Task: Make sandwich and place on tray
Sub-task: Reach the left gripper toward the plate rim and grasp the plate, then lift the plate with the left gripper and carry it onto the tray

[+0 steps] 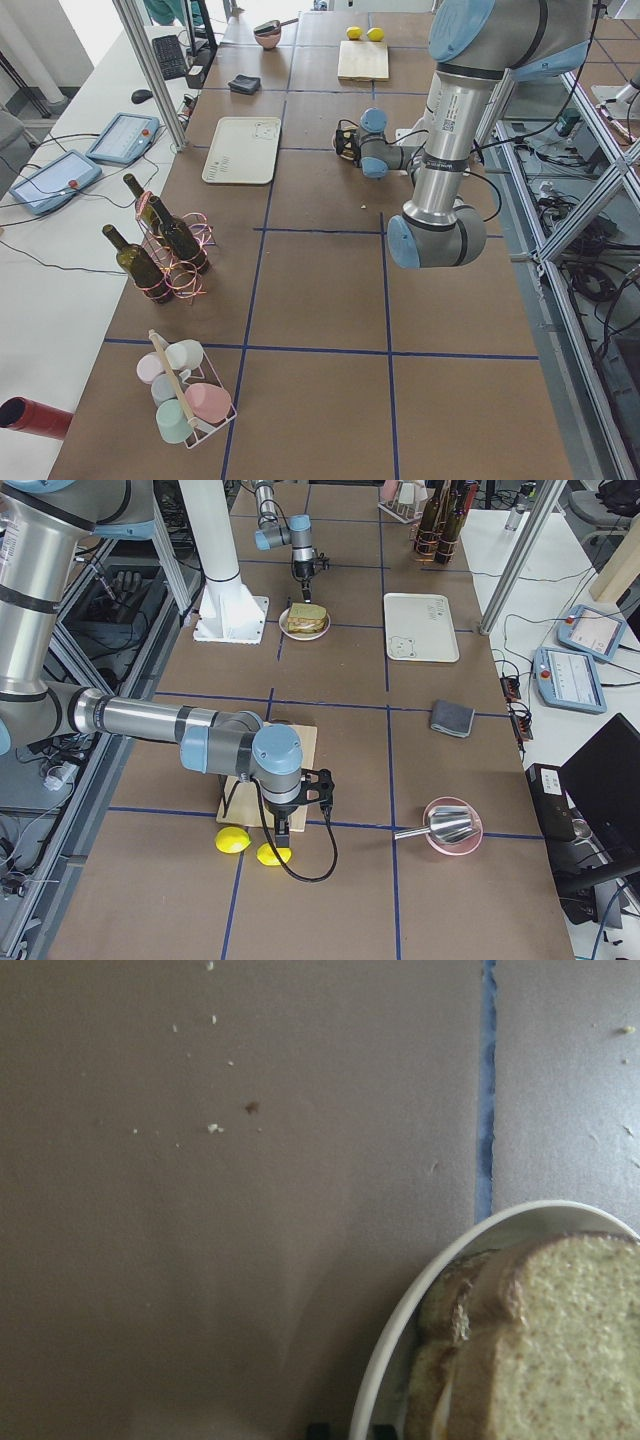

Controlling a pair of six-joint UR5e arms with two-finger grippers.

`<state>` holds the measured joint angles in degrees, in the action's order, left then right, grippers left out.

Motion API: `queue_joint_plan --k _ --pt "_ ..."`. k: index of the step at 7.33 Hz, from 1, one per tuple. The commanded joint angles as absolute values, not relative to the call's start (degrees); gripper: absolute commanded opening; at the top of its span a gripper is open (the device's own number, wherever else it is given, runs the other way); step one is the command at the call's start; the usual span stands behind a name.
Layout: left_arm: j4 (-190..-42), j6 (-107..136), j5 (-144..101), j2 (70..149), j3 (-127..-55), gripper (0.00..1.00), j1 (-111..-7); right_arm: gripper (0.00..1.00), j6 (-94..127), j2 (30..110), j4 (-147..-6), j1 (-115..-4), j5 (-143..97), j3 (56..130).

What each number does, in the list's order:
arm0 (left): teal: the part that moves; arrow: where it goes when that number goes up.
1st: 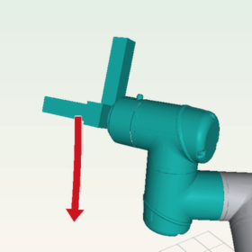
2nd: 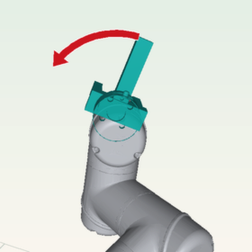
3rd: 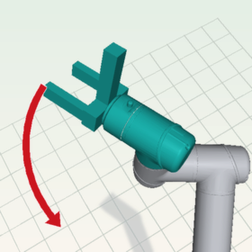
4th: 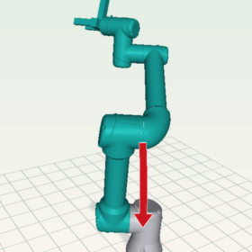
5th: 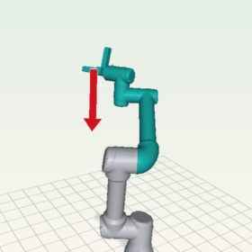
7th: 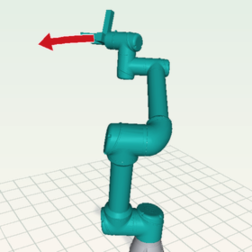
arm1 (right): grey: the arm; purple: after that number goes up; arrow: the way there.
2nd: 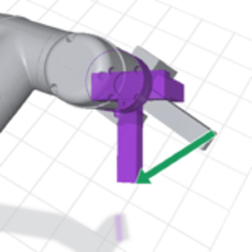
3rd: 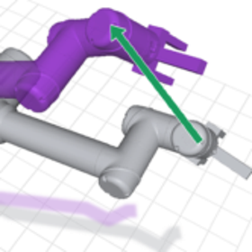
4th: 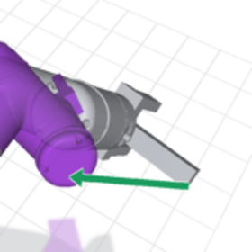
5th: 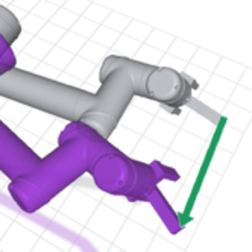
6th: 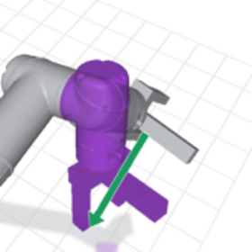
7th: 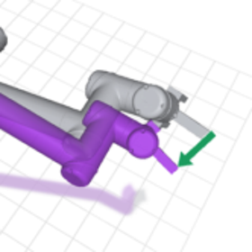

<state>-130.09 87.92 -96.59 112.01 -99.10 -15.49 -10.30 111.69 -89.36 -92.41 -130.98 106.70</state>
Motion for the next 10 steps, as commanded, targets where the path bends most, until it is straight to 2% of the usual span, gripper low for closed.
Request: queue_joint_plan --k 1,2,3,6,8,10 --pt "-130.17 87.89 -96.42 112.41 -98.79 0.21 -15.12 1.0 -10.28 111.53 -89.38 -92.37 -130.96 106.52" --pt "-130.17 87.89 -96.5 112.5 -98.79 0.06 -15.12 1.0 -10.2 111.45 -89.38 -92.37 -130.96 106.52" --pt "-130.17 87.8 -96.59 112.41 -98.96 0.0 -15.12 1.0 -10.2 111.45 -89.38 -92.46 -131.04 106.52" --pt "-129.9 87.1 -97.2 112.5 -100.19 0.0 -16.25 1.0 -10.37 111.45 -89.38 -92.37 -130.96 106.44" --pt "-129.47 86.84 -102.35 113.46 -100.11 0.0 -22.55 1.0 -10.37 111.45 -89.3 -92.37 -130.96 105.91" --pt "-124.24 83.44 -104.76 118.7 -99.14 0.0 -29.06 1.0 -10.37 111.53 -89.3 -92.46 -130.87 105.65"
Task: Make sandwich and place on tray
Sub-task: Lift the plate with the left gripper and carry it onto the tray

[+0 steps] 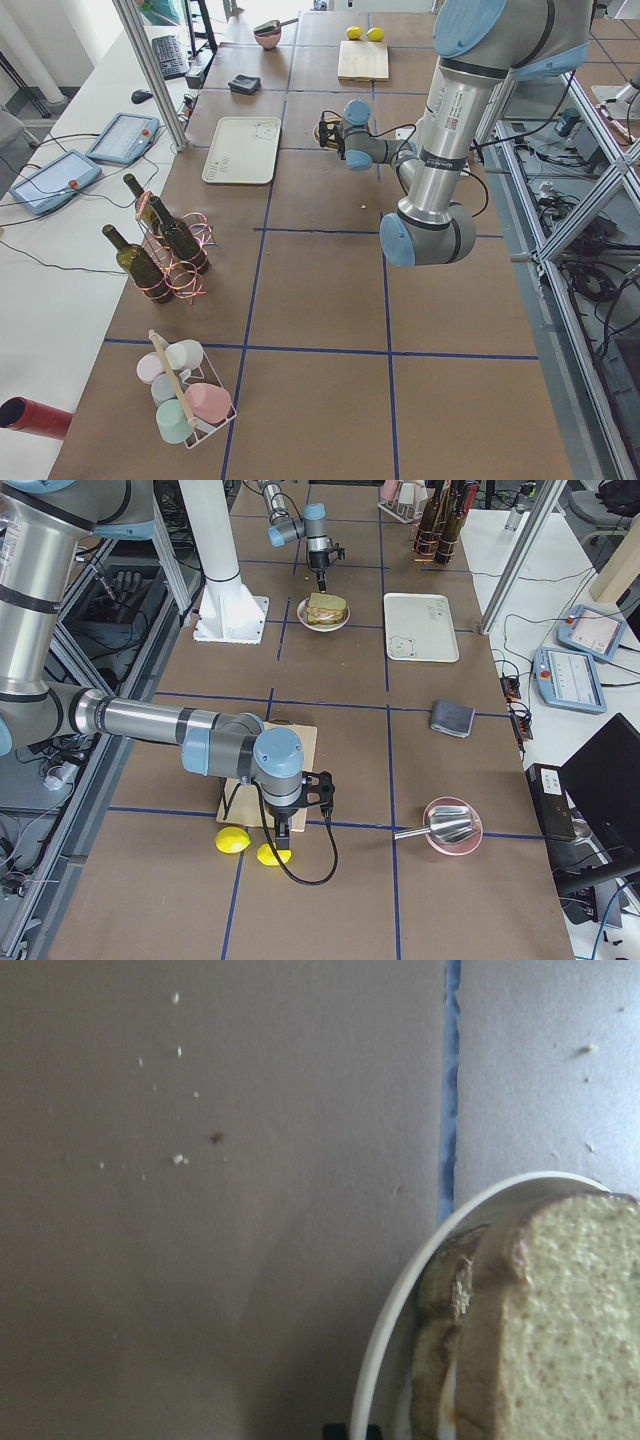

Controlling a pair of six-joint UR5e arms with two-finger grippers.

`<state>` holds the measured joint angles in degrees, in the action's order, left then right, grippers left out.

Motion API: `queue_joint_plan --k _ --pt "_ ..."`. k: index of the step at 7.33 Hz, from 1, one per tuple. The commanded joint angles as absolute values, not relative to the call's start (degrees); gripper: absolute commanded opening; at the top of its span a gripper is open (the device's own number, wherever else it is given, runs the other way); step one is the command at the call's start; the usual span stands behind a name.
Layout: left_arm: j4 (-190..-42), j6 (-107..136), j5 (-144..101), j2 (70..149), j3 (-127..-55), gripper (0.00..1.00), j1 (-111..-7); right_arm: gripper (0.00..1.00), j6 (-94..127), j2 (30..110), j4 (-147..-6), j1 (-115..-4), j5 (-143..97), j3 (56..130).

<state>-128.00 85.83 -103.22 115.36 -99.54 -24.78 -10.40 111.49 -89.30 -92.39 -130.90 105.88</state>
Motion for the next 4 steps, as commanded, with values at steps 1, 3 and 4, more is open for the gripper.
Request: queue_joint_plan --k 1,3,4 --pt "-119.32 79.93 -107.2 122.13 -98.01 0.0 -33.36 1.0 -10.55 111.53 -89.3 -92.46 -130.87 105.64" --pt "-119.35 76.66 -111.0 130.56 -86.47 0.0 -39.7 1.0 -10.46 111.62 -89.38 -92.64 -130.96 105.64" --pt "-119.7 74.47 -111.18 135.65 -79.0 0.0 -42.08 1.0 -10.55 111.71 -89.3 -92.72 -130.96 105.64"
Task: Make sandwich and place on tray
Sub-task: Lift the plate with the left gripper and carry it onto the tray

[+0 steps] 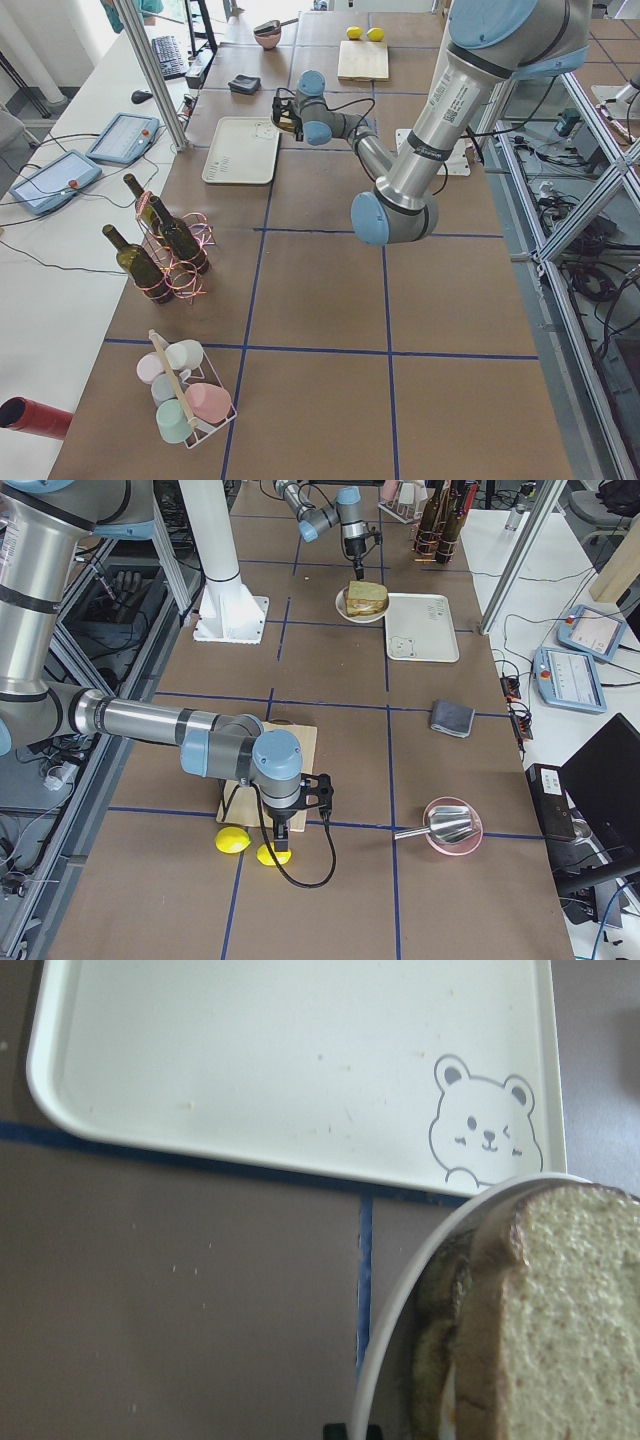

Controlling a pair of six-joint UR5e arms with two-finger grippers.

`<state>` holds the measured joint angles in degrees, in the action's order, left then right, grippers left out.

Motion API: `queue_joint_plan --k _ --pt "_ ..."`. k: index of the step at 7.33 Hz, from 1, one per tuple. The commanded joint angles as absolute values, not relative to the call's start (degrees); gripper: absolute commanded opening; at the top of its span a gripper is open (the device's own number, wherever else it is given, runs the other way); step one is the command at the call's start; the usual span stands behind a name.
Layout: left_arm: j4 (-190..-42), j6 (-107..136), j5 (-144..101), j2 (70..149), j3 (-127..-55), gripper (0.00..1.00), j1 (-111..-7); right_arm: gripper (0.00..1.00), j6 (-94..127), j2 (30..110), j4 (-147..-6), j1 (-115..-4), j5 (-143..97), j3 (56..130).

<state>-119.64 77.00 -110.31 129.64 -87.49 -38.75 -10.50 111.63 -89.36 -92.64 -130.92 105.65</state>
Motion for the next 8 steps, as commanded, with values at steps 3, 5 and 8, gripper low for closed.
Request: queue_joint_plan --k 3,5,8 --pt "-132.73 70.41 -112.33 144.56 -53.88 0.0 -45.17 1.0 -10.81 111.88 -89.3 -94.04 -130.96 105.64" --pt "-135.86 69.7 -109.89 147.2 -46.02 0.0 -44.74 1.0 -10.81 111.88 -89.3 -94.13 -130.87 105.47" --pt "-138.51 69.35 -108.81 147.22 -44.82 0.23 -44.3 1.0 -10.81 111.88 -89.3 -94.22 -130.87 104.95"
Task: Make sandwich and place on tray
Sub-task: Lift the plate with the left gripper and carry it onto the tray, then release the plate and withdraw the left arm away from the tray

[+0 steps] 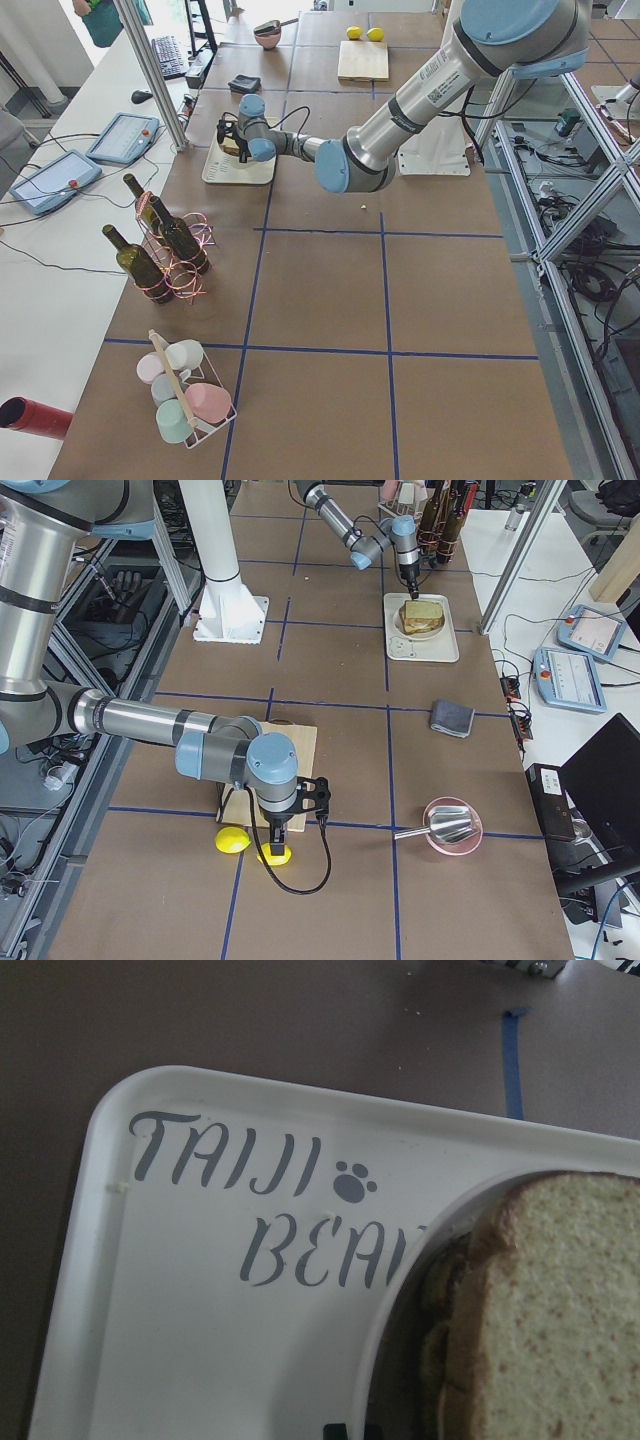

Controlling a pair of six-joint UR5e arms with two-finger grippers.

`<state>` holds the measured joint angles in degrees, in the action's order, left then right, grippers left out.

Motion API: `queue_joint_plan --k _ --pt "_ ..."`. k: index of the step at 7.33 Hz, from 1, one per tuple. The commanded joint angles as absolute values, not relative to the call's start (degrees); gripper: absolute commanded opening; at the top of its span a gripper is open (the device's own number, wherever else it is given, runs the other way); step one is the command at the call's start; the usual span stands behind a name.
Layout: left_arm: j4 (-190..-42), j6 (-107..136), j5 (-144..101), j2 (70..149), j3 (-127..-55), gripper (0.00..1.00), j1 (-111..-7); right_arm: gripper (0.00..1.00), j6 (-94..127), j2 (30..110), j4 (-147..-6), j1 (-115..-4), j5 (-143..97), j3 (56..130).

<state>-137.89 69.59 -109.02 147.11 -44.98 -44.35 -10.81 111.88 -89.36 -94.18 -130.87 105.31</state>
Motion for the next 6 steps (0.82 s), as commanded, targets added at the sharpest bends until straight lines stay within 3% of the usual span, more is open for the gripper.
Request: queue_joint_plan --k 1,2,4,5,6 --pt "-138.52 65.6 -108.98 147.22 -45.96 0.58 -44.82 1.0 -10.72 111.88 -89.3 -94.22 -130.87 104.85" --pt "-138.17 65.04 -108.98 146.87 -47.71 0.84 -45.87 1.0 -10.72 111.88 -89.3 -94.22 -130.87 104.77" --pt "-130.41 60.68 -111.17 143.64 -57.15 0.84 -49.81 1.0 -10.72 111.88 -89.3 -94.22 -130.87 104.77" --pt "-121.29 56.73 -113.27 138.74 -67.57 0.84 -51.05 1.0 -10.55 111.62 -89.3 -94.22 -130.96 104.5" --pt "-113.2 52.34 -115.9 132.43 -80.29 1.0 -52.2 1.0 -10.55 111.53 -89.3 -94.22 -130.96 104.59"
